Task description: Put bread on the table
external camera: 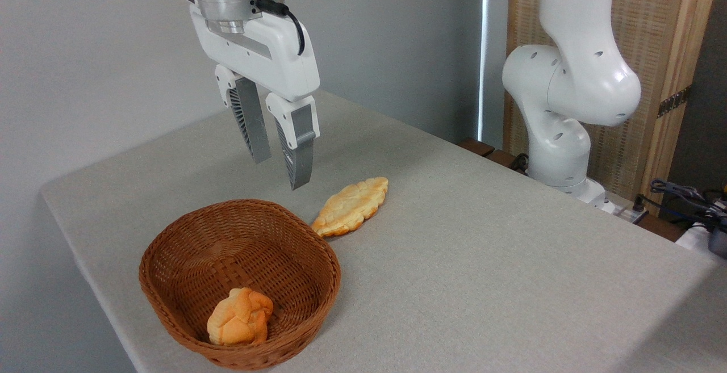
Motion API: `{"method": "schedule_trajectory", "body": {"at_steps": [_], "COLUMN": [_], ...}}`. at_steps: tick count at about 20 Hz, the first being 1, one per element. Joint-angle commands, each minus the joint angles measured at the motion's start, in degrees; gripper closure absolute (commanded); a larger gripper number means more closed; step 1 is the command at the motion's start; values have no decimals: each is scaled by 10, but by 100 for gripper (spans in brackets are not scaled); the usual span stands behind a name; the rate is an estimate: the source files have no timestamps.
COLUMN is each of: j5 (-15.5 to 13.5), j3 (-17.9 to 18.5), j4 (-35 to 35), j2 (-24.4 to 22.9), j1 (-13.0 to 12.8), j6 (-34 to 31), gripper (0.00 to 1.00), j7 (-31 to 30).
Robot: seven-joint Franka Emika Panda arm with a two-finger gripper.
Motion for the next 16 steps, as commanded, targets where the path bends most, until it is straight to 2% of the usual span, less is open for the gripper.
{"method": "schedule_trajectory", "body": {"at_steps": [1, 16], "j5": [5, 5], "j3": [1, 1], "j4": [2, 1], "j2": [2, 2], "j1": [1, 1], "j6": [-9, -1], "gripper": [0, 0], "j7": [-6, -6]}}
